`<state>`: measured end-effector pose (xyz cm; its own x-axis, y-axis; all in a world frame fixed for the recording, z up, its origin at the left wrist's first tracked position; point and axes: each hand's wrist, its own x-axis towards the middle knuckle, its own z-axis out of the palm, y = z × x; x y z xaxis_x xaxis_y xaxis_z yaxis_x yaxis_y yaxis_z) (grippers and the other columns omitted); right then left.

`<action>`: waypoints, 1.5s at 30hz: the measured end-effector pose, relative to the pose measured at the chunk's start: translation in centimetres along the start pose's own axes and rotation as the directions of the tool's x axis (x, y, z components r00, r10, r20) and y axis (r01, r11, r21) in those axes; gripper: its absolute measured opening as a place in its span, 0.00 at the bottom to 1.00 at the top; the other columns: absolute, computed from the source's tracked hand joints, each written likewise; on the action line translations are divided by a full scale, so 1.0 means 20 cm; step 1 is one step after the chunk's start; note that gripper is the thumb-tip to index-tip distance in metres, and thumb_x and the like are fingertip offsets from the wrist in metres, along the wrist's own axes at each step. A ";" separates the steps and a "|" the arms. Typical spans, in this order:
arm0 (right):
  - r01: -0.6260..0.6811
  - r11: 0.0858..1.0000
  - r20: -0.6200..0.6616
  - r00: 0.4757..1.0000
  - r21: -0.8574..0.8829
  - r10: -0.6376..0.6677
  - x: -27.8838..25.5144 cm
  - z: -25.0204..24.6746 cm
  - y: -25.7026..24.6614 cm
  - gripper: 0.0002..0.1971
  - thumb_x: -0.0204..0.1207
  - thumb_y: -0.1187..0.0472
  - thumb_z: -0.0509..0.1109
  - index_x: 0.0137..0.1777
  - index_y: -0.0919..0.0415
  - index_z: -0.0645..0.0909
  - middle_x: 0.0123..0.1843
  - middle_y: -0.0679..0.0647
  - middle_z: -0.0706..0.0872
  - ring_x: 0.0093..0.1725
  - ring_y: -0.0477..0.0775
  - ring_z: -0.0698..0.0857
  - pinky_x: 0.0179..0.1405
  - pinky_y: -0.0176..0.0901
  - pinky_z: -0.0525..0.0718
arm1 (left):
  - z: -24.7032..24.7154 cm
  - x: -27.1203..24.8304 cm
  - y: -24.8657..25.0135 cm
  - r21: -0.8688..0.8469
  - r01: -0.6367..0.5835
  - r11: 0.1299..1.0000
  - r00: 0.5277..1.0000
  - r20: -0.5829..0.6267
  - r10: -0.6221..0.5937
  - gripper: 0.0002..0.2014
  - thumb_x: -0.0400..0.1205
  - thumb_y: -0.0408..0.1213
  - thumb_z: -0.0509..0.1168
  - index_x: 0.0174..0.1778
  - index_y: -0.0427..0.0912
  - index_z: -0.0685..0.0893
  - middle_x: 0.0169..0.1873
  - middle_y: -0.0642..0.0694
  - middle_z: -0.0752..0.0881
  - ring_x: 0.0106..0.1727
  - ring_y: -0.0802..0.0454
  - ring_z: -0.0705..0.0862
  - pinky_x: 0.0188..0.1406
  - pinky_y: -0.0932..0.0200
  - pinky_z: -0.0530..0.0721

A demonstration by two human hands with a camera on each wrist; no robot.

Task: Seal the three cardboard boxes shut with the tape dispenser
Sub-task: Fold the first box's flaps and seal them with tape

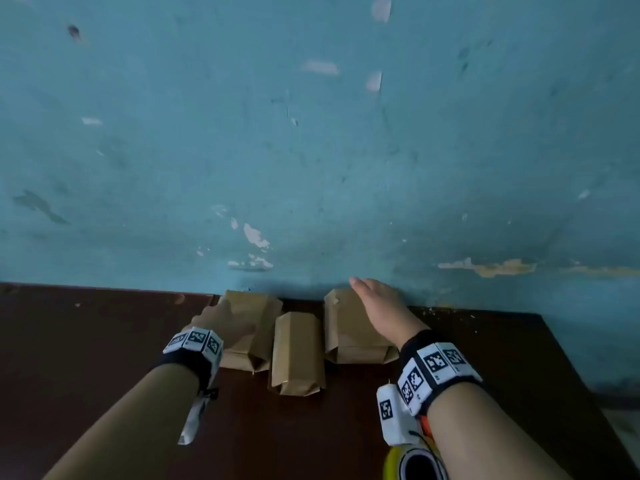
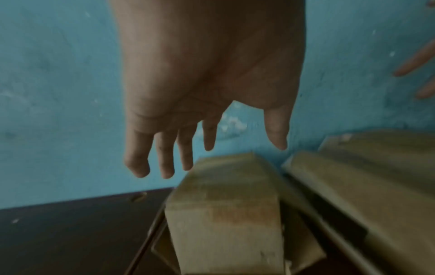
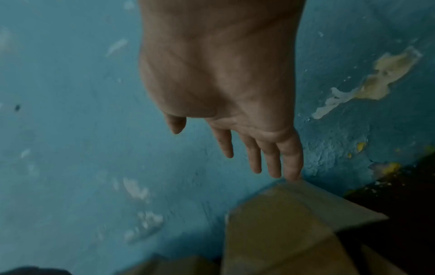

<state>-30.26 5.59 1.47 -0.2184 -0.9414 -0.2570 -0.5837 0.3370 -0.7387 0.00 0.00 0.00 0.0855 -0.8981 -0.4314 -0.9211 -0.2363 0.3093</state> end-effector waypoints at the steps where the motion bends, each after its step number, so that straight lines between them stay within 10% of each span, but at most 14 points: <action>1: 0.017 1.000 0.008 1.000 -0.015 -0.017 0.02 0.03 0.03 0.57 0.67 0.15 0.44 0.82 0.56 0.77 0.81 0.54 0.79 0.80 0.55 0.77 0.82 0.59 0.72 | 0.05 0.02 -0.01 0.011 0.027 1.000 1.000 -0.010 -0.027 0.49 0.73 0.68 0.67 0.89 0.49 0.64 0.82 0.34 0.72 0.79 0.30 0.75 0.76 0.34 0.77; 4: 0.023 0.996 0.055 0.998 -0.089 -0.018 0.11 0.10 0.13 0.56 0.63 0.09 0.41 0.69 0.50 0.85 0.69 0.52 0.86 0.74 0.55 0.80 0.78 0.53 0.72 | 0.16 0.04 -0.03 0.001 0.092 0.996 0.994 -0.056 -0.092 0.45 0.78 0.65 0.69 0.90 0.56 0.59 0.82 0.30 0.66 0.80 0.24 0.71 0.77 0.30 0.75; 7: -0.027 0.988 0.105 0.994 -0.155 0.044 0.13 0.11 0.18 0.52 0.75 0.16 0.46 0.89 0.53 0.67 0.90 0.54 0.66 0.89 0.57 0.64 0.87 0.58 0.62 | 0.25 0.07 -0.04 -0.019 0.059 0.998 0.989 -0.134 -0.061 0.49 0.73 0.71 0.74 0.87 0.63 0.60 0.79 0.30 0.67 0.76 0.23 0.72 0.73 0.29 0.77; 16: 0.018 0.950 0.112 0.993 -0.312 0.018 0.14 0.16 0.28 0.43 0.82 0.23 0.53 0.92 0.45 0.58 0.95 0.51 0.49 0.93 0.60 0.50 0.89 0.63 0.51 | 0.45 0.10 -0.24 -0.049 0.002 0.999 0.950 -0.312 -0.017 0.63 0.66 0.72 0.78 0.90 0.62 0.47 0.78 0.29 0.64 0.80 0.24 0.64 0.77 0.29 0.71; 27: 0.194 0.915 0.038 0.980 -0.355 -0.193 -0.18 0.11 0.31 0.35 0.89 0.31 0.50 0.89 0.50 0.67 0.91 0.52 0.66 0.88 0.58 0.66 0.84 0.56 0.63 | 0.57 -0.18 -0.37 -0.250 -0.199 0.948 0.673 -0.737 -0.053 0.54 0.67 0.54 0.82 0.84 0.52 0.58 0.73 0.28 0.68 0.77 0.25 0.67 0.74 0.22 0.70; 40: 0.166 0.968 -0.019 0.985 -0.187 -0.173 -0.83 0.04 0.29 0.34 0.89 0.34 0.57 0.88 0.53 0.69 0.85 0.56 0.74 0.82 0.62 0.74 0.75 0.60 0.77 | 0.46 -0.69 -0.37 -0.253 -0.413 0.875 0.746 -0.646 0.165 0.51 0.70 0.55 0.82 0.84 0.55 0.60 0.70 0.33 0.71 0.76 0.29 0.67 0.71 0.32 0.72; 45: 0.138 0.983 0.042 0.989 0.124 -0.144 -0.95 0.12 0.29 0.30 0.89 0.40 0.63 0.85 0.53 0.69 0.75 0.65 0.80 0.70 0.69 0.84 0.70 0.70 0.83 | 0.51 -0.82 -0.32 -0.049 -0.582 0.811 0.669 -0.596 0.444 0.58 0.64 0.51 0.86 0.86 0.53 0.58 0.69 0.44 0.70 0.74 0.39 0.67 0.74 0.38 0.73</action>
<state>-27.62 25.44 0.69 -0.0992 -0.9798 -0.1734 -0.5068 0.1997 -0.8386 0.55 20.02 -3.49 -0.1256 -0.9268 0.3539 -0.7785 0.3132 0.5440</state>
